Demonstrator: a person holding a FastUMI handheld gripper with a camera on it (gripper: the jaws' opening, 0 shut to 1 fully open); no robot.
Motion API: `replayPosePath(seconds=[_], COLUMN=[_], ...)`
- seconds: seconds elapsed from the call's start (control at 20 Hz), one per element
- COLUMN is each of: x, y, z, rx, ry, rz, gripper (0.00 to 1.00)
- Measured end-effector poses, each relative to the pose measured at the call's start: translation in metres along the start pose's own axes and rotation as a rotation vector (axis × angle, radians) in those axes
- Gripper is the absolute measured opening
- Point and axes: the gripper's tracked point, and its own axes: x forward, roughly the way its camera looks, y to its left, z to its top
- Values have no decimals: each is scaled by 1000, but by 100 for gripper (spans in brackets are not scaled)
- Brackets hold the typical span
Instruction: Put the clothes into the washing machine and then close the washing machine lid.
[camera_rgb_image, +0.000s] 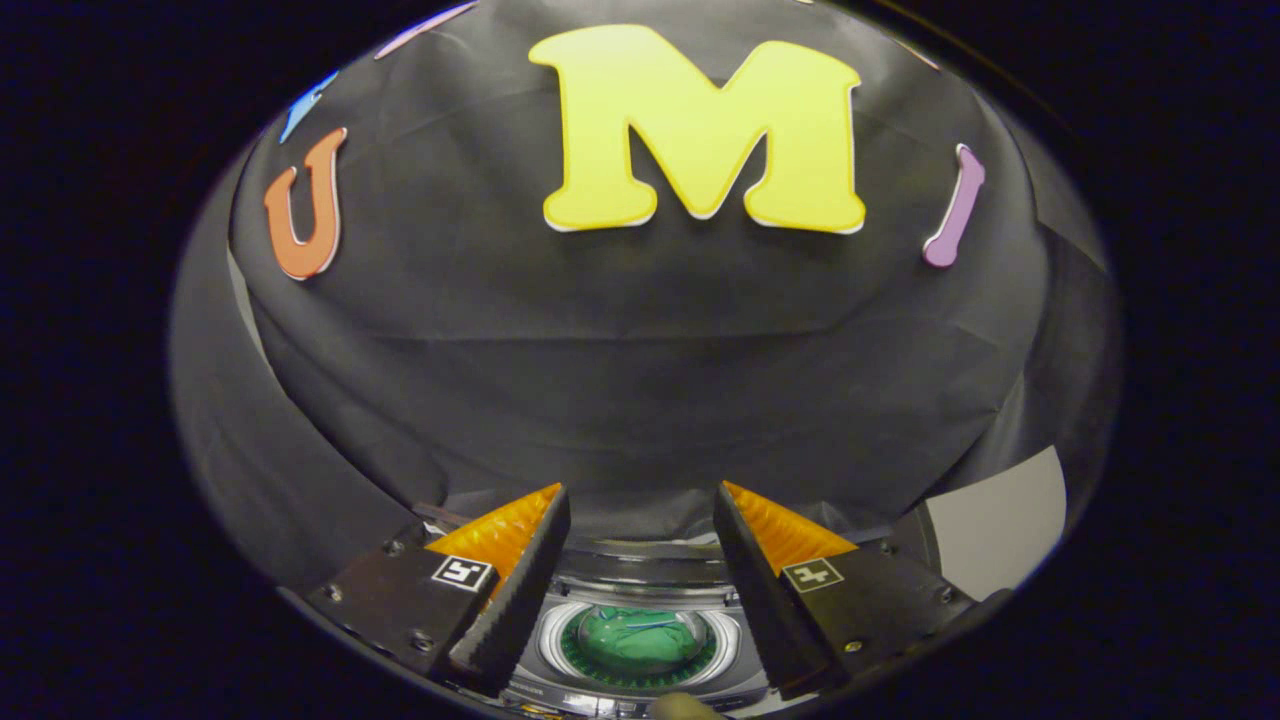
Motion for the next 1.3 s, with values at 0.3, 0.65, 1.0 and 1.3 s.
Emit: replayPosePath(seconds=[0.3, 0.65, 1.0, 1.3], x=[35, 36, 35, 35], y=[-10, -12, -13, -16], z=[-22, -31, -33, -29], rx=[-3, 25, 32, 21], ry=[102, 72, 3, -85], rz=[-79, -74, -76, -78], gripper=[91, 92, 92, 92])
